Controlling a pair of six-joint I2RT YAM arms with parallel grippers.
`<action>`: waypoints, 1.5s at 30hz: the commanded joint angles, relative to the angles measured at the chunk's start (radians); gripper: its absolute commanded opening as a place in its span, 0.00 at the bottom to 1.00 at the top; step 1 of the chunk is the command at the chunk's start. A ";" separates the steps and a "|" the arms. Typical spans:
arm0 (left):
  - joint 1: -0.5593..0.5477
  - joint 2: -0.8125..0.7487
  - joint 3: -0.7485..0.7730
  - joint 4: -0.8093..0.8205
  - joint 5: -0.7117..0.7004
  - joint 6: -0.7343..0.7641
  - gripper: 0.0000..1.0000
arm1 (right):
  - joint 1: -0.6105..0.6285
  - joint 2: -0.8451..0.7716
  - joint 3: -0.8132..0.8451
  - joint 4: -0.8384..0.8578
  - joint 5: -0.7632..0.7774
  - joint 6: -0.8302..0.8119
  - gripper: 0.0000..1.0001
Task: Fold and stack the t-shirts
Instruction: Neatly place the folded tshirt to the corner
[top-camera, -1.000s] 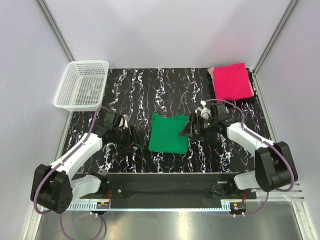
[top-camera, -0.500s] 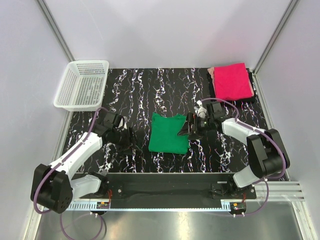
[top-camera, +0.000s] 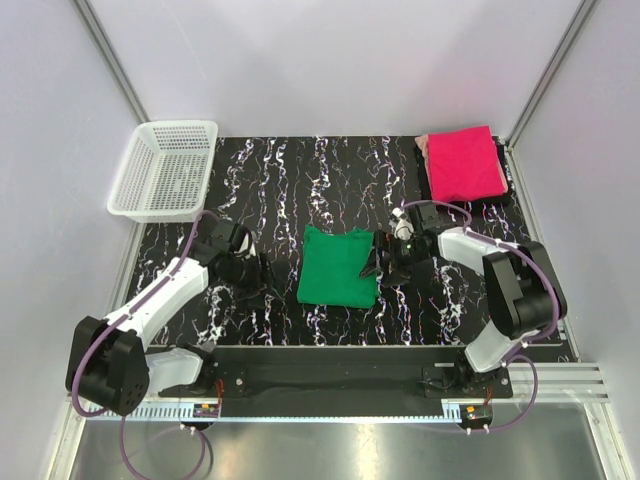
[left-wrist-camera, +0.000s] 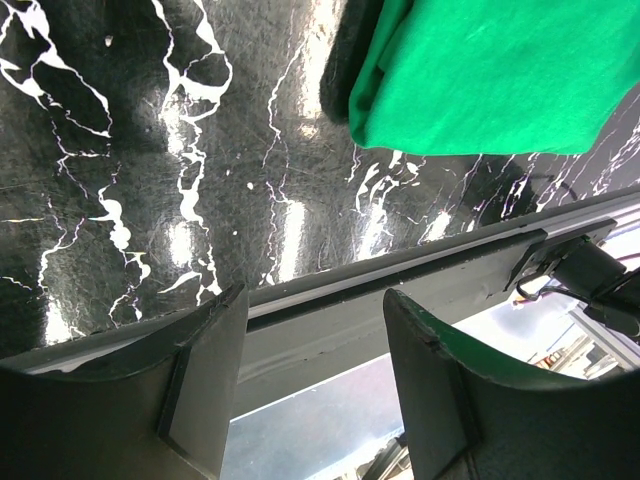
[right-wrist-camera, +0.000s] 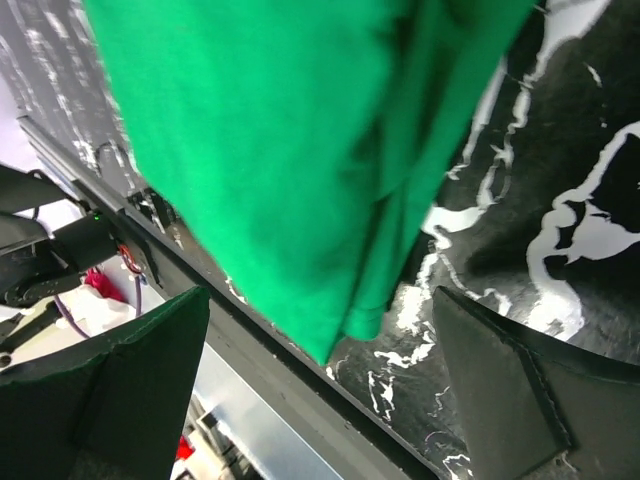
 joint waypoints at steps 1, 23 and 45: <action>-0.003 -0.005 0.036 0.008 -0.003 0.014 0.60 | -0.004 0.038 0.033 0.013 0.002 -0.017 1.00; 0.023 0.231 0.233 -0.013 -0.189 0.029 0.62 | -0.004 0.174 -0.022 0.195 -0.098 0.011 1.00; 0.101 0.469 0.203 0.333 0.222 -0.043 0.64 | -0.004 0.199 -0.030 0.200 -0.124 0.020 1.00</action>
